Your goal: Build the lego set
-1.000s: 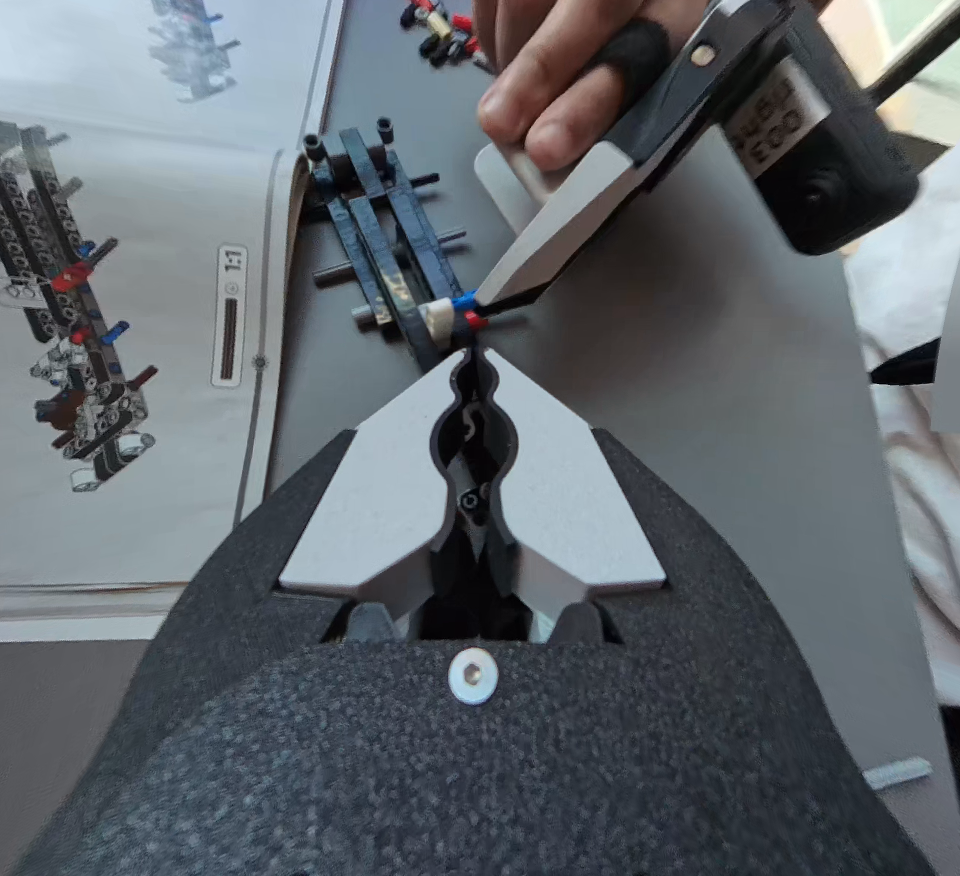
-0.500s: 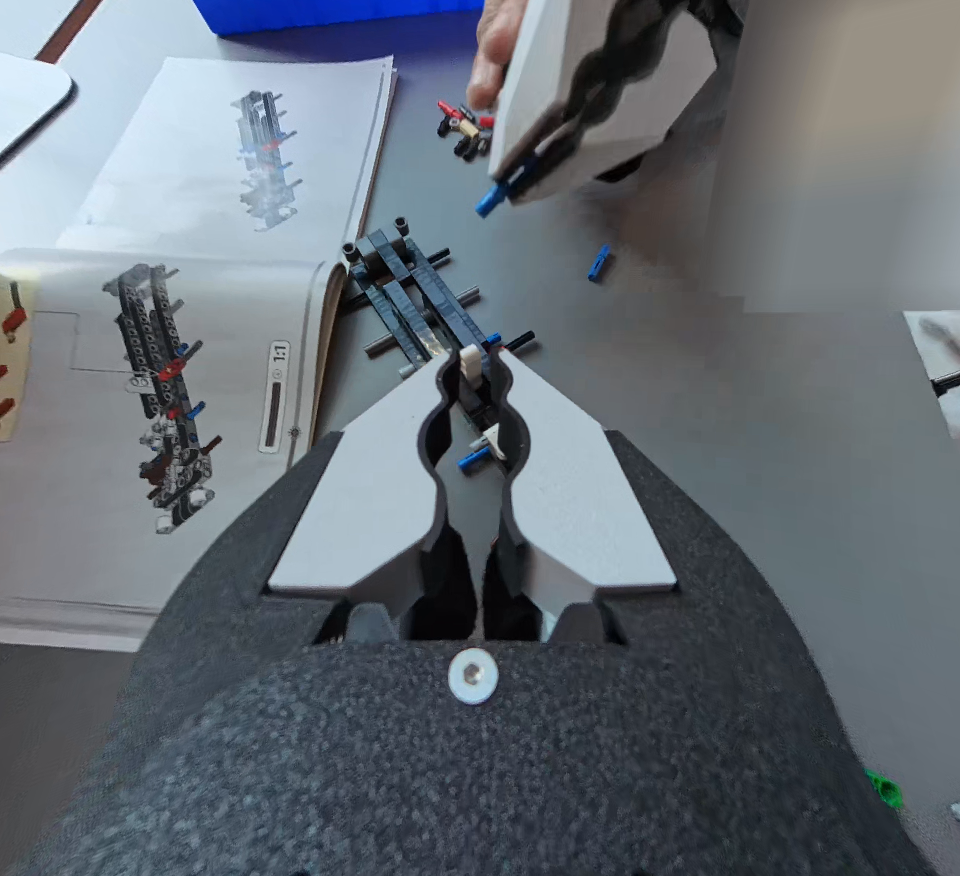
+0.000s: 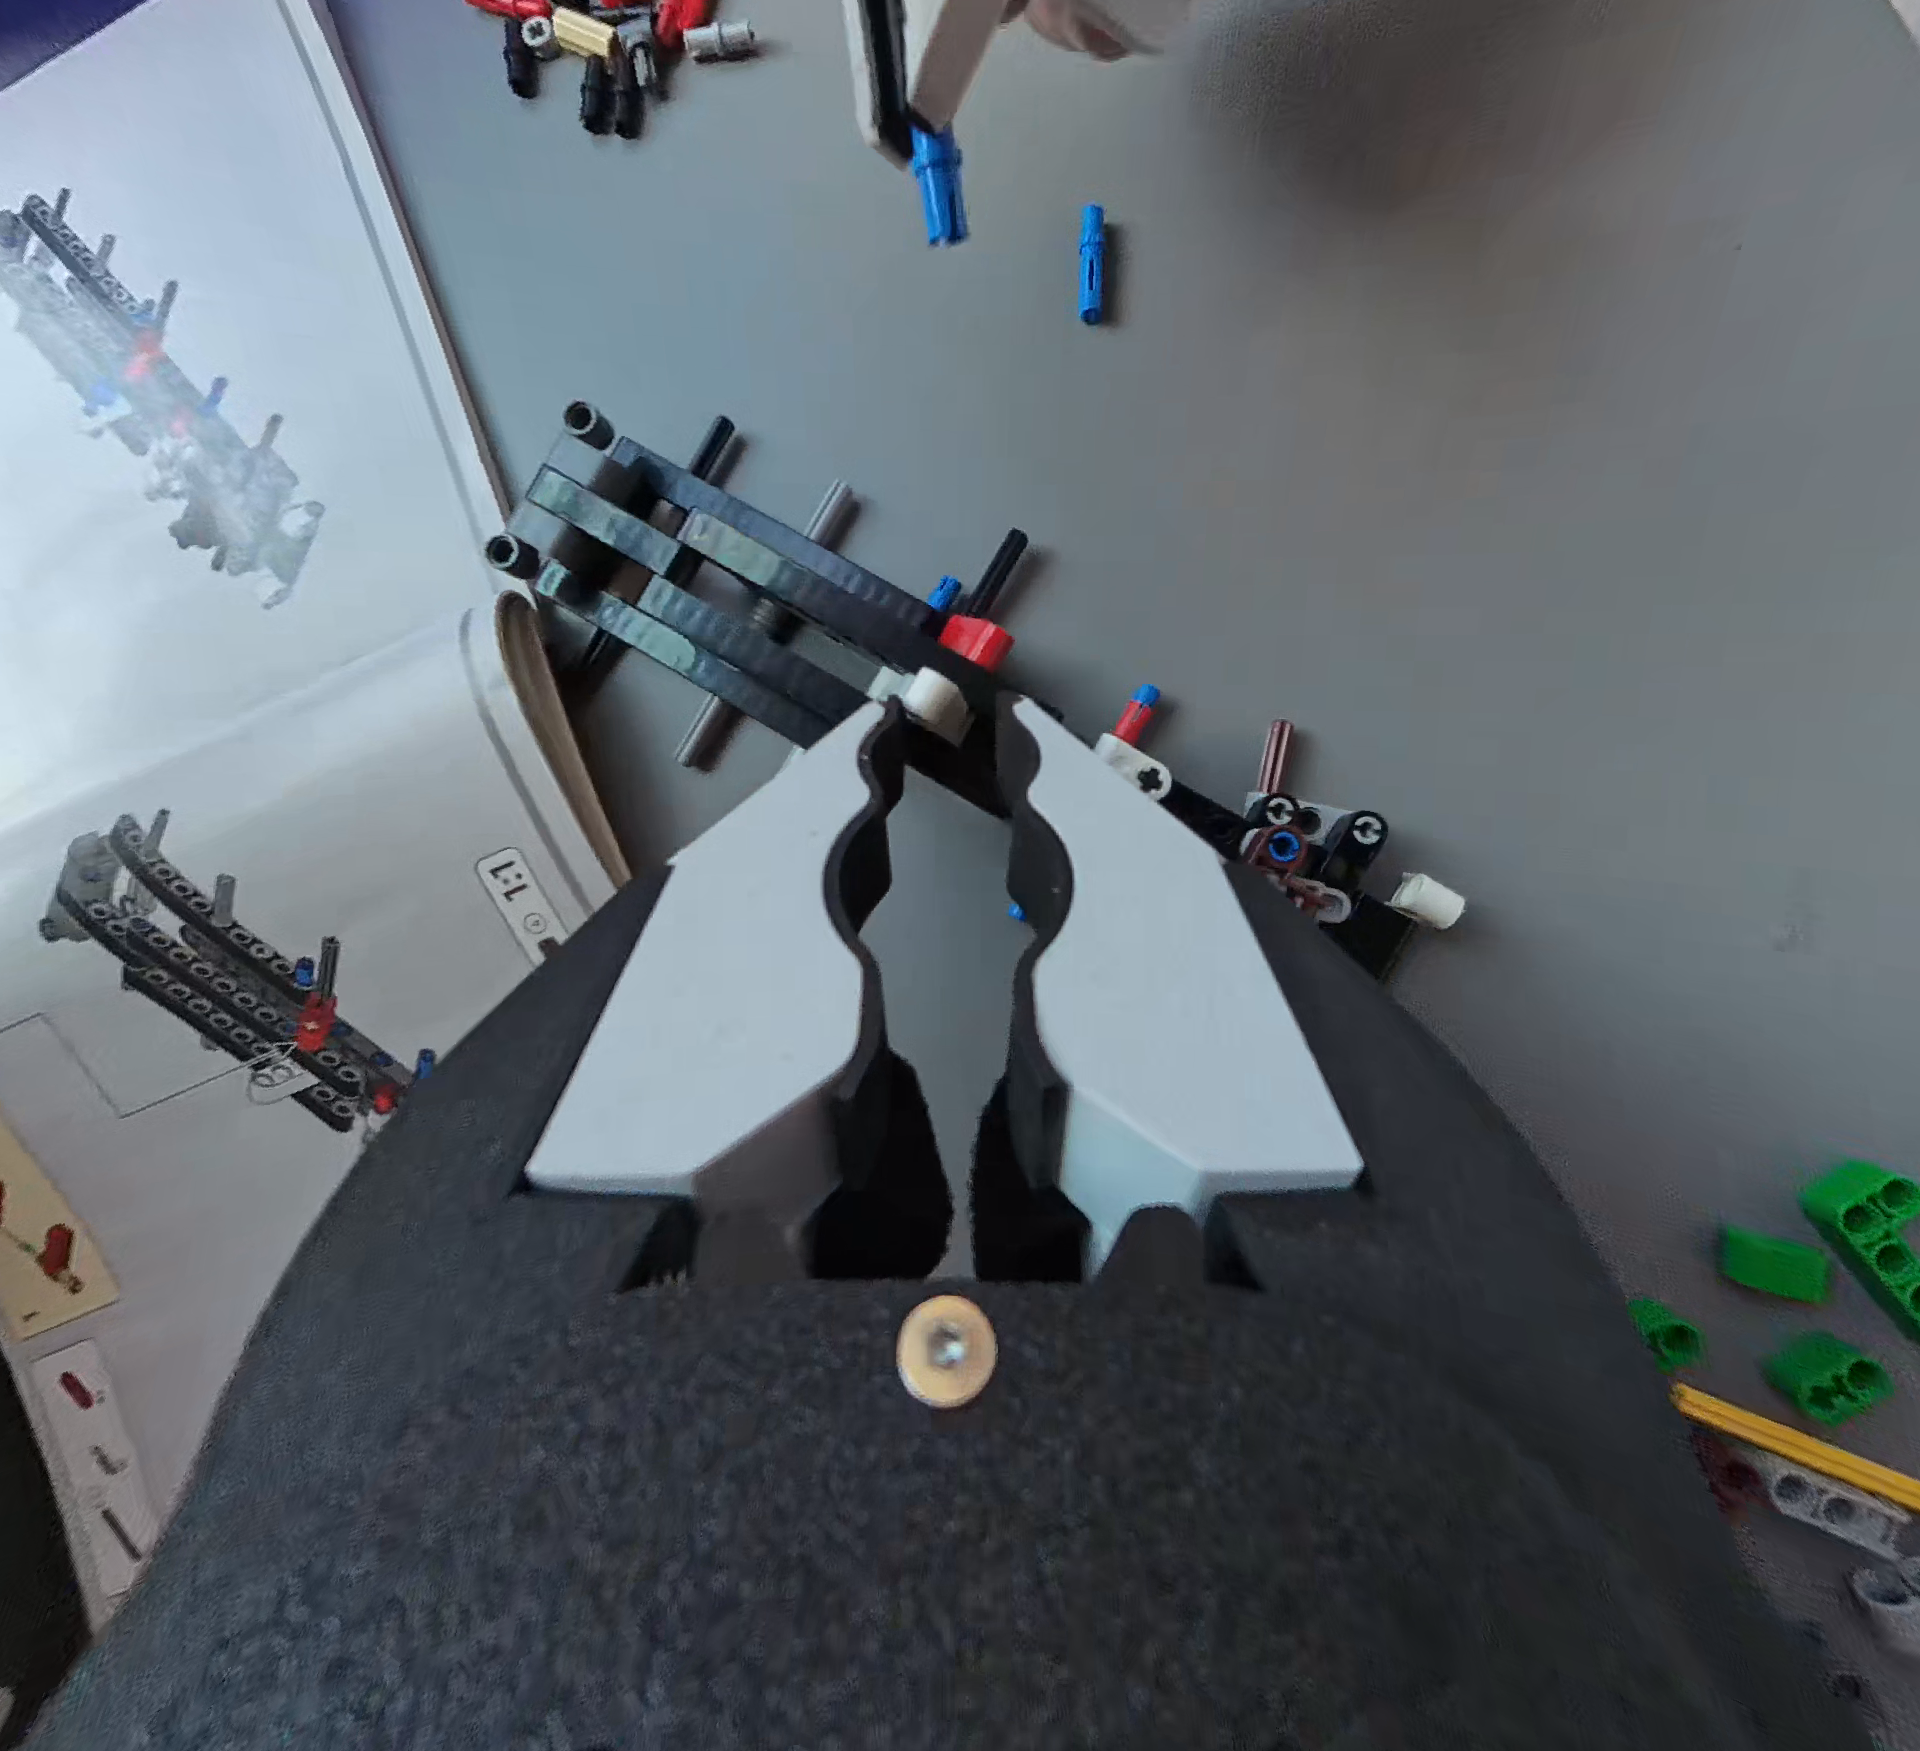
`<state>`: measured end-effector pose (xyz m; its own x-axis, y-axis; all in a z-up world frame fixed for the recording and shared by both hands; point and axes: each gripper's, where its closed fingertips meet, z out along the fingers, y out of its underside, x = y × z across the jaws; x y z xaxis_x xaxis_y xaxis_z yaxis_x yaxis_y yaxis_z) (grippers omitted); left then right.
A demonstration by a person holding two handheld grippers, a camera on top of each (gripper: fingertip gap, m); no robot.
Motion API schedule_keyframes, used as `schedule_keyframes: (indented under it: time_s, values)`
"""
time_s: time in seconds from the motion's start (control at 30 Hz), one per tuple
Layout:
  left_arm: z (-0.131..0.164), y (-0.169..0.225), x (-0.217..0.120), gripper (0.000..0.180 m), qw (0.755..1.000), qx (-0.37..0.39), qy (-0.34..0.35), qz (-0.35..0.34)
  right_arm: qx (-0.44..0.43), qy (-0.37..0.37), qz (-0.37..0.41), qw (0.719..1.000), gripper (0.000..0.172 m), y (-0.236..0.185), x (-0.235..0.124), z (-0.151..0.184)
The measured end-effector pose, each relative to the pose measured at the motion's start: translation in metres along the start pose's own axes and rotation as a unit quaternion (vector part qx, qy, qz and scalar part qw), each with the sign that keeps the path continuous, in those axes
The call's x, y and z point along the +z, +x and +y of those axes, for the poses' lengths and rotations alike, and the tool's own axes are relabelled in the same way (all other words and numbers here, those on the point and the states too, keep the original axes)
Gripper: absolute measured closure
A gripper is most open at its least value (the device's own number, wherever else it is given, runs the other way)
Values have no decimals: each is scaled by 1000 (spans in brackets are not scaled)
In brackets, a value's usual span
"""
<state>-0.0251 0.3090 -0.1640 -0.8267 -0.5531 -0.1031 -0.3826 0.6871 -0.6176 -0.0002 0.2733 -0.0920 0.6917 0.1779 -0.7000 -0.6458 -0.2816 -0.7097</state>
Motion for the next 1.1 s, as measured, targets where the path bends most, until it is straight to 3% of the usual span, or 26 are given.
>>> schedule_keyframes:
  time_s: [0.23, 0.43, 0.57, 0.77, 1.1]
  values:
    - [-14, 3, 9, 172, 1000, -6, 7, -14, 39, 28, 14, 999, 169, 7, -15, 20]
    - [-39, 12, 28, 173, 988, -134, 34, -64, 96, -3, 69, 993, 169, 16, -28, 35]
    - [-55, 25, 39, 174, 981, -156, 36, -109, 101, 4, 111, 989, 168, 28, -42, 39]
    - [-63, 31, 45, 174, 973, -167, 33, -154, 217, -39, 76, 972, 169, 34, -37, 52]
    - [-64, 30, 46, 174, 966, -213, 77, -124, 292, -30, 46, 955, 169, 34, -40, 50]
